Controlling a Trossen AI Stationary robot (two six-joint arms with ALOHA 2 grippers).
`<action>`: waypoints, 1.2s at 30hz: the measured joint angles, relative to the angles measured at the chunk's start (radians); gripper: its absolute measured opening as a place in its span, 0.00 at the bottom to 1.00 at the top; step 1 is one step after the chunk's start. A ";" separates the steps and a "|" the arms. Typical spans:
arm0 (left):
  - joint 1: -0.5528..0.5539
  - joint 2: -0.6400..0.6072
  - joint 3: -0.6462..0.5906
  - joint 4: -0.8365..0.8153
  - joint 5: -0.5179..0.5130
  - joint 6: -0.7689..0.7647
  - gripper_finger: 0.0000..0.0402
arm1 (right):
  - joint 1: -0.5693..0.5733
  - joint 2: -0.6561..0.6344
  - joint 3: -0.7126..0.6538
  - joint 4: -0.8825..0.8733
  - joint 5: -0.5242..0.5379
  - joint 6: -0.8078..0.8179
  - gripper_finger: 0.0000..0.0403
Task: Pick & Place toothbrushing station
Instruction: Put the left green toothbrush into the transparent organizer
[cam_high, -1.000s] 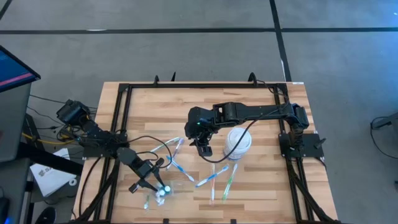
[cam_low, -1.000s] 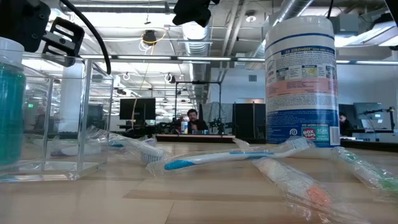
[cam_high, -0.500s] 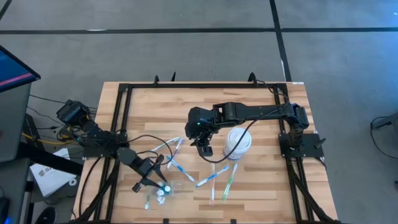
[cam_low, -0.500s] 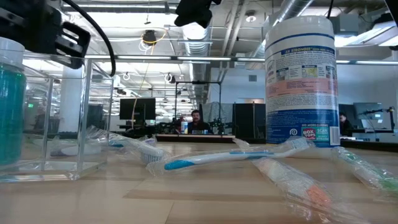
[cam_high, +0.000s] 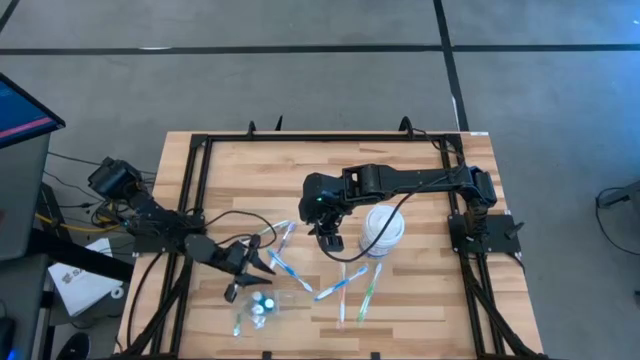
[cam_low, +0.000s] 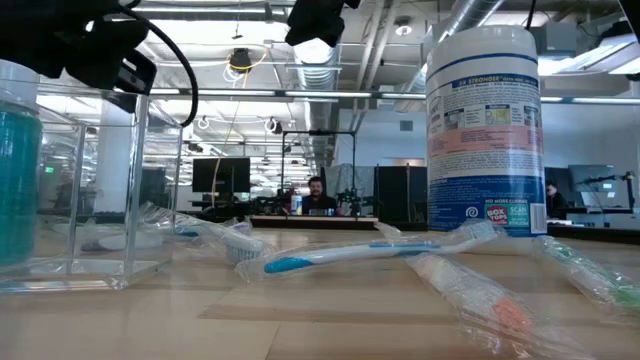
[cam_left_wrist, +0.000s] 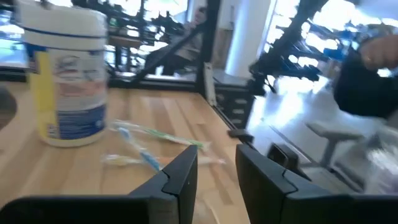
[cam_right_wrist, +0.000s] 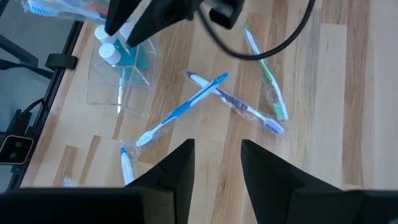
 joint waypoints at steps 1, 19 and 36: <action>0.000 -0.012 -0.005 -0.004 -0.014 -0.009 0.25 | 0.000 0.000 0.000 -0.001 0.000 0.005 0.30; 0.116 -0.330 -0.013 -0.628 -0.268 -0.299 0.23 | 0.004 0.000 0.000 -0.007 -0.003 0.050 0.30; 0.307 -0.364 -0.013 -1.049 -0.173 -0.478 0.23 | 0.040 0.000 0.000 -0.006 -0.001 0.049 0.30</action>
